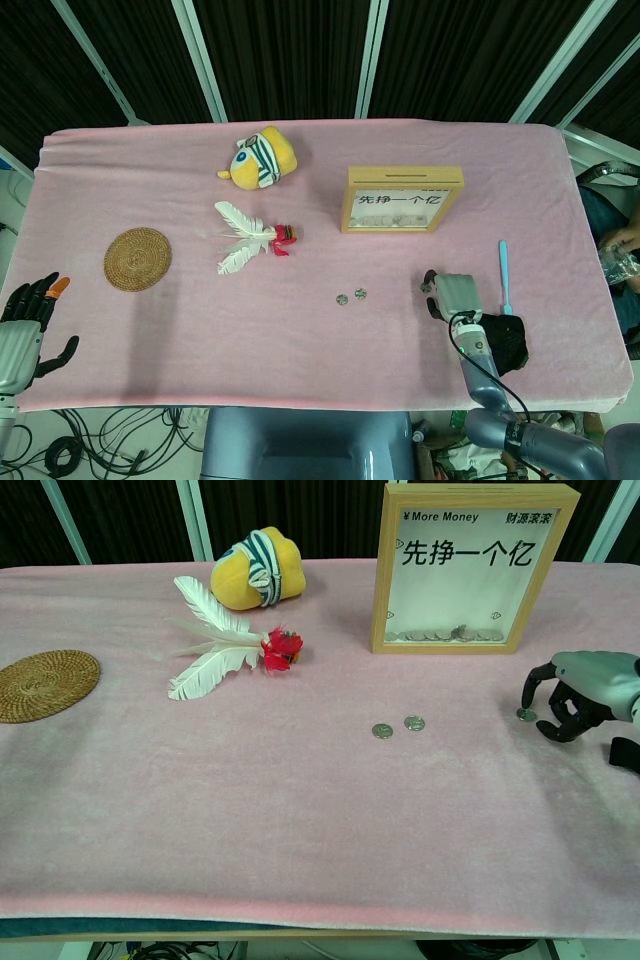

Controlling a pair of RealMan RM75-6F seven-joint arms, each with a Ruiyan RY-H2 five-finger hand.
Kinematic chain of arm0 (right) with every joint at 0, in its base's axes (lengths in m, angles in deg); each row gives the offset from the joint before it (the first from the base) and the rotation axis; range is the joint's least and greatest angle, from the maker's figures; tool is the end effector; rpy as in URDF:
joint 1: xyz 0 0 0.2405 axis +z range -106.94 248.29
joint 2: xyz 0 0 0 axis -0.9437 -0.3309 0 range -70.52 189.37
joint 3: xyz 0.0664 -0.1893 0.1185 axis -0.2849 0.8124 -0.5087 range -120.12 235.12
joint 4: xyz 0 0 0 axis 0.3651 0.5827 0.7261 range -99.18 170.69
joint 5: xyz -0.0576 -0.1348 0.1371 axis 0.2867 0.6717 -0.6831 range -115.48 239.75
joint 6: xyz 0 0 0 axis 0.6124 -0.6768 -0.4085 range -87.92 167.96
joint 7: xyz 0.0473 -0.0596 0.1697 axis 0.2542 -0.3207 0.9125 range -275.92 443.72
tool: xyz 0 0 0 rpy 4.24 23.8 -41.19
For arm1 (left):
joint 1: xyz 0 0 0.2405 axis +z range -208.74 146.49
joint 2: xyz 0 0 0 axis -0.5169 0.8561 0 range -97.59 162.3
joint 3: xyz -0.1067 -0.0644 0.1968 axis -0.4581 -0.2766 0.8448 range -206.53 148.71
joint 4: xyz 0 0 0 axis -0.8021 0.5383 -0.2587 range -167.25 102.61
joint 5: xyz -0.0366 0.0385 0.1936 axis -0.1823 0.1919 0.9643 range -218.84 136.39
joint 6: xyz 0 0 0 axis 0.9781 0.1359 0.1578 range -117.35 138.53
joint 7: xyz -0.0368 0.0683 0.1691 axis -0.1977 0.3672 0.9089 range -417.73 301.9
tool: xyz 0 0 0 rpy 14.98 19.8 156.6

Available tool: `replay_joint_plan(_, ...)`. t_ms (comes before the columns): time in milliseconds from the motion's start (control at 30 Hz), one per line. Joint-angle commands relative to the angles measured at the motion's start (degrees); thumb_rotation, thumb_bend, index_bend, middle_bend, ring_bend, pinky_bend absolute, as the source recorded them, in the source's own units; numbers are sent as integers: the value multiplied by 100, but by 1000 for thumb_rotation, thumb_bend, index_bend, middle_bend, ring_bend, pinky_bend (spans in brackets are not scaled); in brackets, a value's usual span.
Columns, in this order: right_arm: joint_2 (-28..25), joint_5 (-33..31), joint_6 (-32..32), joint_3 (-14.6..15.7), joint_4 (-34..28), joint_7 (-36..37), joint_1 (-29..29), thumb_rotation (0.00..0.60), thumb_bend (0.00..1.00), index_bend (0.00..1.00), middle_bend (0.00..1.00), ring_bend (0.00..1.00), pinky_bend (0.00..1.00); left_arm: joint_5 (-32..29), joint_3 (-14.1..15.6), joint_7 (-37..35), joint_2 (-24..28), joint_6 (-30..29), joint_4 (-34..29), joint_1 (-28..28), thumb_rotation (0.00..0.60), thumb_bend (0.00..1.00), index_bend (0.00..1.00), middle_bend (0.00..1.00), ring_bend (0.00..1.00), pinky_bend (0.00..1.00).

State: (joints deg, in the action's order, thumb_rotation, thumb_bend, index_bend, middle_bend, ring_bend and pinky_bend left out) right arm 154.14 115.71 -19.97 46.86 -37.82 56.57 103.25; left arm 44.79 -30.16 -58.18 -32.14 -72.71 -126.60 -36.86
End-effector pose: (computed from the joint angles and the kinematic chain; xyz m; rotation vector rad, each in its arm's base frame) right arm -0.2329 -0.3557 -0.0186 1.5656 -1.0297 0.6438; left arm -0.2805 0.2183 0.1418 -1.4155 -0.9726 -0.9152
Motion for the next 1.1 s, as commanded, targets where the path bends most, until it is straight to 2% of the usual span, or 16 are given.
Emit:
replay_joint_plan(33,5,2,4,-2,3,2,1,600,382,392,786,844,844,-2,2,0,-1,2,2,1,600,356,24,0,0,0)
replay_joint_plan(1100,90,-27,122,-21,138,14,28,600,383,394,786,844,844,-6,-2,7,-5,5,11,-1,600,356,24,0,0,0)
